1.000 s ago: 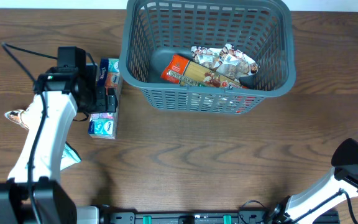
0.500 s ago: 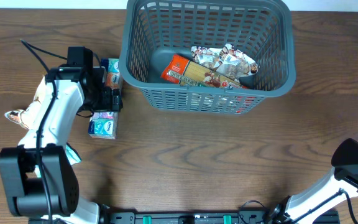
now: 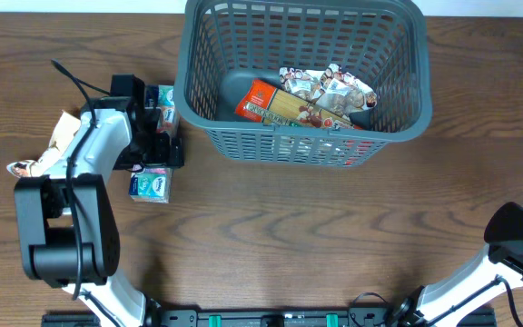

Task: Pack container
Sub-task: 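Grasp the tissue box pack with the left gripper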

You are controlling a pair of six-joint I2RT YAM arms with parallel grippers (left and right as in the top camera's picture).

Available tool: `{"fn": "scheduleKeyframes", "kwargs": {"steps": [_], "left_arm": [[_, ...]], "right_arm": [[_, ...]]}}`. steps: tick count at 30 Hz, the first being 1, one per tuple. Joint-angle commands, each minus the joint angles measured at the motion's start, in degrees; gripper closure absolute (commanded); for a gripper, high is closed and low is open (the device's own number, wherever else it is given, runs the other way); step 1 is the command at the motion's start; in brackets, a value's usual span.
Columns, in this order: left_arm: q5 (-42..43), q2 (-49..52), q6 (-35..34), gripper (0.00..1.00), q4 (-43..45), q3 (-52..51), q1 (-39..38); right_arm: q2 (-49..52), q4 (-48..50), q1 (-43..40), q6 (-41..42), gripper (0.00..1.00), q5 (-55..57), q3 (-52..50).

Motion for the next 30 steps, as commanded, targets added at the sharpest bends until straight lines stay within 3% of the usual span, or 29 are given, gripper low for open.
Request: {"fn": "scheduleKeyframes", "kwargs": {"steps": [1, 11, 12, 14, 16, 18, 24, 30], "left_arm": [[0.2, 2.0, 0.9, 0.01, 0.2, 1.1, 0.2], [0.1, 5.5, 0.9, 0.01, 1.0, 1.1, 0.2], [0.1, 5.5, 0.9, 0.09, 1.2, 1.1, 0.2], [0.1, 5.5, 0.8, 0.48, 1.6, 1.1, 0.2], [0.1, 5.5, 0.8, 0.77, 2.0, 1.1, 0.2], [-0.2, 5.5, 0.5, 0.94, 2.2, 1.1, 0.2], [-1.0, 5.4, 0.1, 0.94, 2.5, 1.1, 0.2], [-12.7, 0.4, -10.3, 0.94, 2.4, 1.1, 2.7]], "right_arm": [[0.5, -0.1, -0.4, 0.6, 0.01, 0.2, -0.3], [0.5, -0.1, -0.4, 0.6, 0.01, 0.2, -0.3], [0.5, -0.1, -0.4, 0.6, 0.01, 0.2, -0.3], [0.5, -0.1, -0.4, 0.6, 0.01, 0.2, -0.3], [0.5, -0.1, -0.4, 0.6, 0.01, 0.2, -0.3], [0.5, -0.1, -0.4, 0.6, 0.01, 0.2, -0.3], [0.5, -0.1, -0.4, 0.6, 0.01, 0.2, -0.3], [0.5, -0.1, -0.4, 0.6, 0.01, 0.2, -0.3]]}}
